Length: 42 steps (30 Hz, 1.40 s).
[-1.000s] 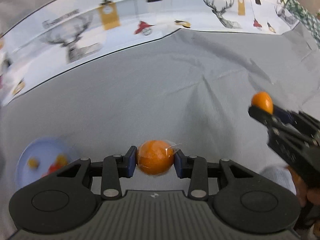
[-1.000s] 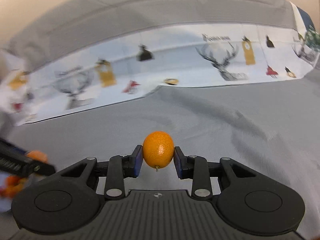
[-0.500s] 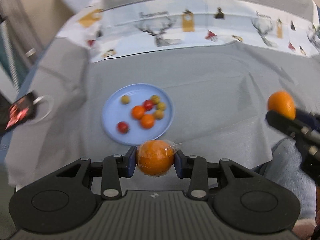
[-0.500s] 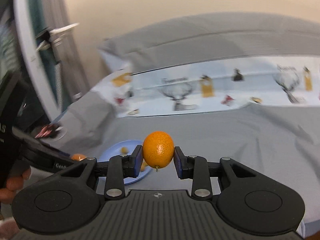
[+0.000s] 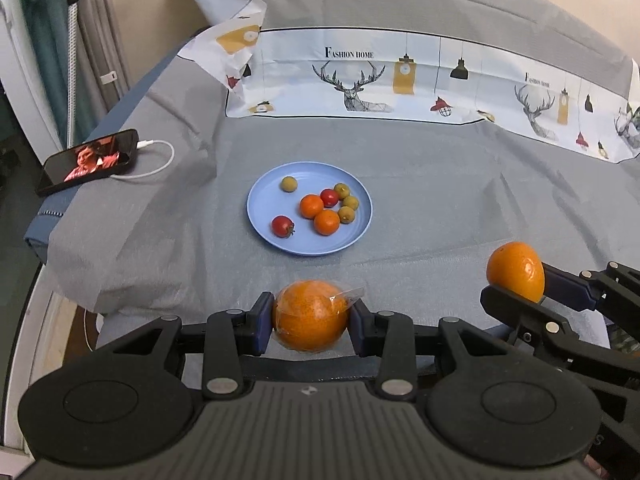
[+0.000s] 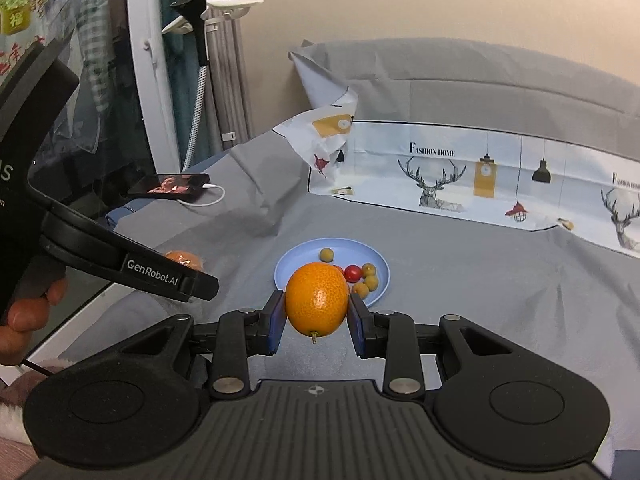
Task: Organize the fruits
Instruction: 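Lift both mandarins and carry them over the plate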
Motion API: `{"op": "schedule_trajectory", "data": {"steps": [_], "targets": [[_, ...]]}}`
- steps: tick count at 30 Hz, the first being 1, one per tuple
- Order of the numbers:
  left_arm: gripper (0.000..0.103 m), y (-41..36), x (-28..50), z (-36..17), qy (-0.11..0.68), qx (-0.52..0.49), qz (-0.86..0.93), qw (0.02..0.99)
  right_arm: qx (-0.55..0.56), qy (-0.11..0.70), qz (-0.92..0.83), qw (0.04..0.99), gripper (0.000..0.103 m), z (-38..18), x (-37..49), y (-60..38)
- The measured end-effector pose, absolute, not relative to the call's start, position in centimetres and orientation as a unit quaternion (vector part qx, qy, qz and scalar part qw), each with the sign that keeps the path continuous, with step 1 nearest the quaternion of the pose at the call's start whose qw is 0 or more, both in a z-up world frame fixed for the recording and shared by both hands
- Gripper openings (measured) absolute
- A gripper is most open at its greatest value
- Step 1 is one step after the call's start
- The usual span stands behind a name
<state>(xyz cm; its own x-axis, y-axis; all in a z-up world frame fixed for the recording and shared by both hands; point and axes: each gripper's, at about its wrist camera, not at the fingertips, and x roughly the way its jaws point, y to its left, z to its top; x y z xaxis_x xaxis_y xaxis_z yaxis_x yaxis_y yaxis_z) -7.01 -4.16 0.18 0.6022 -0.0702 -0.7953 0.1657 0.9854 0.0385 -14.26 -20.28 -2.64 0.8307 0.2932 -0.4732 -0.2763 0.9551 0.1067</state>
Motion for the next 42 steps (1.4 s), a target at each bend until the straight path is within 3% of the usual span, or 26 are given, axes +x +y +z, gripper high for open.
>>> {"op": "schedule_trajectory", "data": {"steps": [42], "targets": [[0.042,-4.0,-3.6,-2.6,0.486,0.052,-0.072,0.87,0.01,0.294,0.148,0.944,0.034,-4.0,-11.7,-19.4]]}}
